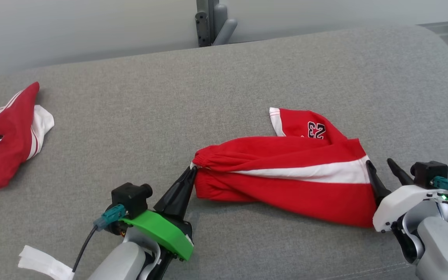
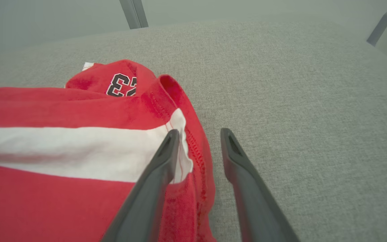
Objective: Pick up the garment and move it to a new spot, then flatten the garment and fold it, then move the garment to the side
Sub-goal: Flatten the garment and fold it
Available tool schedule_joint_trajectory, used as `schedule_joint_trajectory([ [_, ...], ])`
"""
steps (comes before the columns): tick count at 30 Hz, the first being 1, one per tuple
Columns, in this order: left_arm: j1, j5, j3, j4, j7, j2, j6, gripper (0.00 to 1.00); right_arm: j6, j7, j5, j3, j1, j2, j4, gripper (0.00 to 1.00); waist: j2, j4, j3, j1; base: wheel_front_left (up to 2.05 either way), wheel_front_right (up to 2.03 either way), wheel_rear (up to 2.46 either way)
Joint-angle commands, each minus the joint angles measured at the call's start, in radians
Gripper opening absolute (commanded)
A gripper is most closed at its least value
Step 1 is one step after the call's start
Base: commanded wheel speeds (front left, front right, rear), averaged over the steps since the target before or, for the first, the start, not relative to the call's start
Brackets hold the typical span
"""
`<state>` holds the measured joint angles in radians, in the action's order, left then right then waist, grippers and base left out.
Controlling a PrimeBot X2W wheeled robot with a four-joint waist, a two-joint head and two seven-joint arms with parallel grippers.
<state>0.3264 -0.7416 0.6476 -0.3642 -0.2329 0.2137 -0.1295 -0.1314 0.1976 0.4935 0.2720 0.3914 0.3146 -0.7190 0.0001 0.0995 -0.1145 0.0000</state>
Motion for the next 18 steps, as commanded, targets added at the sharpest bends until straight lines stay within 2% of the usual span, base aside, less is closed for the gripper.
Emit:
schedule_joint_trajectory([
  [1, -0.004, 0.014, -0.007, -0.004, -0.011, 0.009, -0.001, 0.00, 0.001, 0.019, -0.010, -0.008, -0.014, 0.005, 0.006, 1.00, -0.0001, -0.030, -0.057, 0.0000, 0.00, 0.00, 0.00],
  [3, -0.007, 0.046, -0.025, -0.008, -0.027, 0.010, 0.007, 0.00, 0.001, 0.047, -0.044, -0.030, -0.032, 0.016, 0.034, 1.00, -0.0001, -0.032, -0.073, 0.0000, 0.00, 0.00, 0.00],
  [7, -0.034, 0.082, -0.092, 0.009, -0.032, 0.001, 0.013, 0.00, 0.001, 0.058, -0.104, -0.046, -0.081, -0.009, 0.125, 1.00, -0.0001, -0.020, -0.090, 0.0000, 0.00, 0.00, 0.00],
  [18, -0.068, 0.168, -0.171, 0.026, -0.033, -0.051, 0.001, 0.00, 0.001, -0.186, -0.190, -0.073, -0.163, -0.090, 0.341, 1.00, -0.0001, -0.034, -0.104, 0.0000, 0.00, 0.00, 0.00],
])
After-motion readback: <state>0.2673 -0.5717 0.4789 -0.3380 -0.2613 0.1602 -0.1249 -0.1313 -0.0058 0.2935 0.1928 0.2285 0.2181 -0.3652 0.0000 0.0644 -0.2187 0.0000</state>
